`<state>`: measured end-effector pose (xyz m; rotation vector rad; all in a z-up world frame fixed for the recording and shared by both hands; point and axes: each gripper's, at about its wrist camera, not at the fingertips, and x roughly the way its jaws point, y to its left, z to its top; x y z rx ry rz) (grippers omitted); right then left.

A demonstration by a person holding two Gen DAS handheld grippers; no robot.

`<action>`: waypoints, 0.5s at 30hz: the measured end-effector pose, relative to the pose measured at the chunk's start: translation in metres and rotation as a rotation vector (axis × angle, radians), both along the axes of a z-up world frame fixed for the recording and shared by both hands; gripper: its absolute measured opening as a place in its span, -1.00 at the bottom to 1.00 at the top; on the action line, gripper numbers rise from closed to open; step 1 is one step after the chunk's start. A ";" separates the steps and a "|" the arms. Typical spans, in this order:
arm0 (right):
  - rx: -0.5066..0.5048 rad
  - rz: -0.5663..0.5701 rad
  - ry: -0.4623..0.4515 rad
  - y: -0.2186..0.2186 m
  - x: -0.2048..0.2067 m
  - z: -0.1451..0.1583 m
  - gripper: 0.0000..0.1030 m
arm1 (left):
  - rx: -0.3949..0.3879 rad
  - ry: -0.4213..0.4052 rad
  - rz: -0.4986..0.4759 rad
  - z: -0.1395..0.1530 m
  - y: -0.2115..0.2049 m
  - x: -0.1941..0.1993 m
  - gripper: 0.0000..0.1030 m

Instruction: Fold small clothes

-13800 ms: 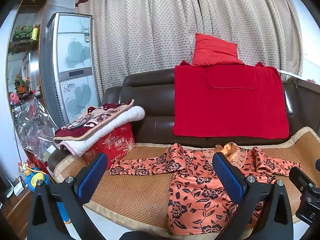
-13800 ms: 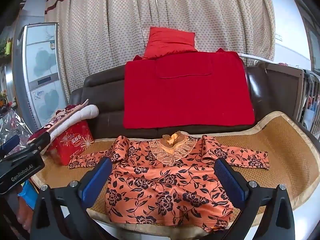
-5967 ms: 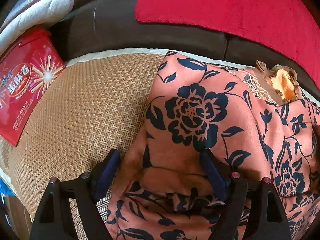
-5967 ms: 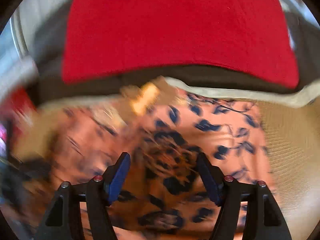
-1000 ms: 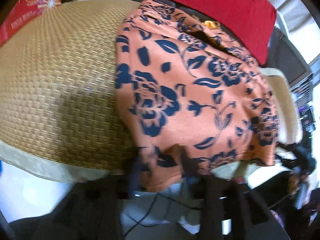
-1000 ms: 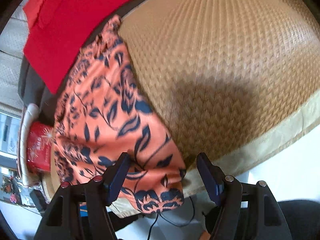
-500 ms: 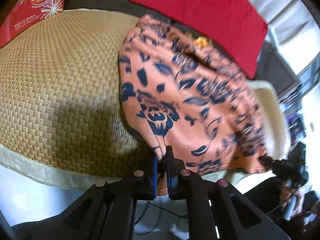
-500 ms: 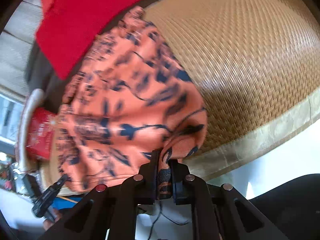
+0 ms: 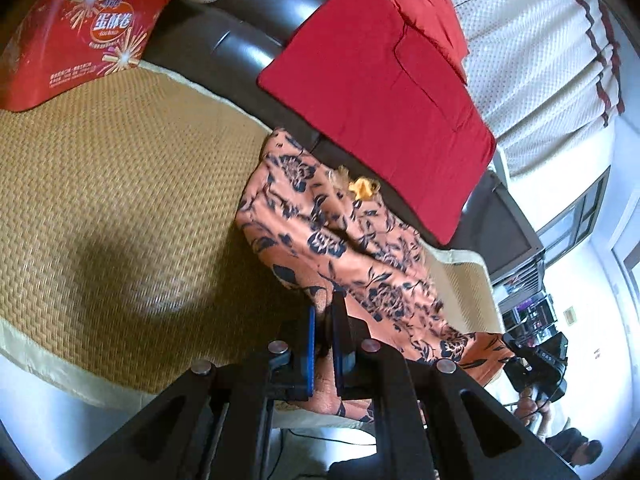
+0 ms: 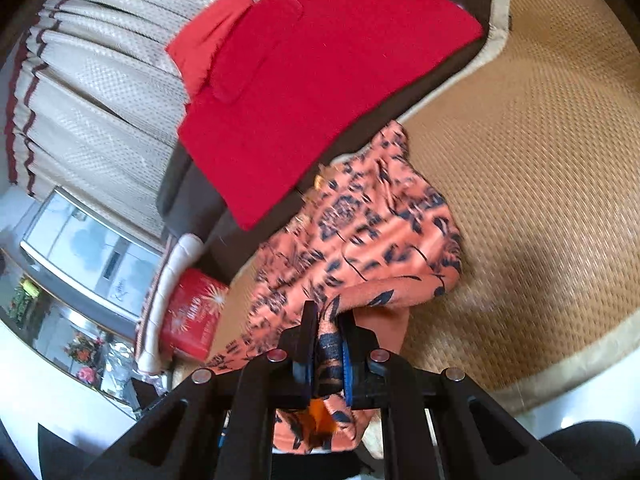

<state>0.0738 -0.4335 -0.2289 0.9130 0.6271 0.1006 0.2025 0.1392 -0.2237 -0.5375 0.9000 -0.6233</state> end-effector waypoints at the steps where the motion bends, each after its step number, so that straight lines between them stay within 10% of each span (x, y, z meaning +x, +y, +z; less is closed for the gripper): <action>1: 0.008 -0.001 -0.009 -0.001 0.006 0.005 -0.78 | 0.002 -0.002 -0.002 0.003 -0.001 0.004 -0.87; 15: -0.008 -0.178 -0.038 -0.090 0.168 0.027 -0.78 | 0.064 0.011 0.075 0.034 -0.055 0.199 -0.85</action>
